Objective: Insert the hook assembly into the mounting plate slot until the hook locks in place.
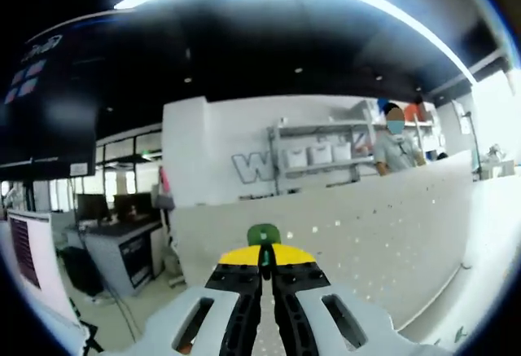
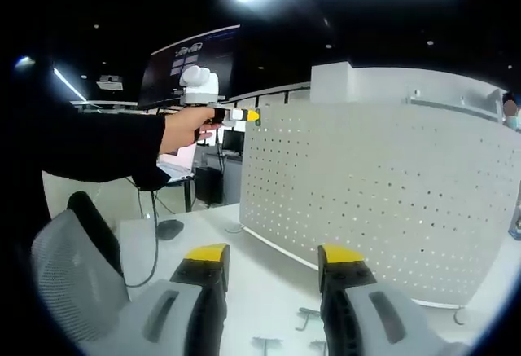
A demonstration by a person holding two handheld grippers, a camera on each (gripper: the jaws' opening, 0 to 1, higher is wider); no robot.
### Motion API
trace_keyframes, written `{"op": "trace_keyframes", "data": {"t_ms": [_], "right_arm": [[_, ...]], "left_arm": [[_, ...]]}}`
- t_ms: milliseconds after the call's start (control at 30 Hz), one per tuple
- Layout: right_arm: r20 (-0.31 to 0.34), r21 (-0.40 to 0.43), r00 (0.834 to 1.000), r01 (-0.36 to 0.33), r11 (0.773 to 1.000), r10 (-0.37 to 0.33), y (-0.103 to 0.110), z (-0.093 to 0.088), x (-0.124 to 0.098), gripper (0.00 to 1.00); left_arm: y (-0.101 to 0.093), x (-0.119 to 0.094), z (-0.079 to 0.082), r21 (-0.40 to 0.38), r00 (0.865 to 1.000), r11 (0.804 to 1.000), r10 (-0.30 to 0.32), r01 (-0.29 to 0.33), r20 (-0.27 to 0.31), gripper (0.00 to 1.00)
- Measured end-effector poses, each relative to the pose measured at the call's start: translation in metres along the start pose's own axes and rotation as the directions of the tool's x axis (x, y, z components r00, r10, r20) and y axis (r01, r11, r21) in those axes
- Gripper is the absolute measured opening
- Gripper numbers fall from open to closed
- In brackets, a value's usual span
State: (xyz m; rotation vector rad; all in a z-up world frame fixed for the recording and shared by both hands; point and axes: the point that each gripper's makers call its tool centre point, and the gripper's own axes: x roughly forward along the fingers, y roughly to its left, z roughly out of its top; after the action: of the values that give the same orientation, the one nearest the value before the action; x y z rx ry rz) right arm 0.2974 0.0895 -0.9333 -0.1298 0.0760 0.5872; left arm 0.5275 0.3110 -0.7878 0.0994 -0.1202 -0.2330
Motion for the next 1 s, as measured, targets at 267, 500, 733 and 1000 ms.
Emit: {"op": "trace_keyframes", "data": {"t_ms": [267,500,733,1000], "right_arm": [[-0.001,0.006,1.0,0.006,1.0,-0.006,-0.002,-0.001,0.0,0.42],[-0.005,0.015,1.0,0.01,1.0,-0.01,-0.004,-0.002,0.0,0.42],[-0.012,0.015,1.0,0.003,1.0,-0.003,-0.002,-0.004,0.001,0.42],[-0.015,0.016,1.0,0.001,1.0,-0.001,-0.002,-0.005,0.002,0.41]], "left_arm": [[-0.001,0.01,-0.011,0.012,1.0,1.0,0.001,-0.001,-0.025,0.03],[0.002,0.017,-0.021,0.004,0.999,1.0,0.006,-0.005,-0.041,0.03],[0.0,0.017,-0.015,0.013,1.0,1.0,0.002,-0.002,-0.021,0.03],[-0.001,0.021,-0.016,0.003,1.0,1.0,-0.001,0.001,-0.022,0.03]]}}
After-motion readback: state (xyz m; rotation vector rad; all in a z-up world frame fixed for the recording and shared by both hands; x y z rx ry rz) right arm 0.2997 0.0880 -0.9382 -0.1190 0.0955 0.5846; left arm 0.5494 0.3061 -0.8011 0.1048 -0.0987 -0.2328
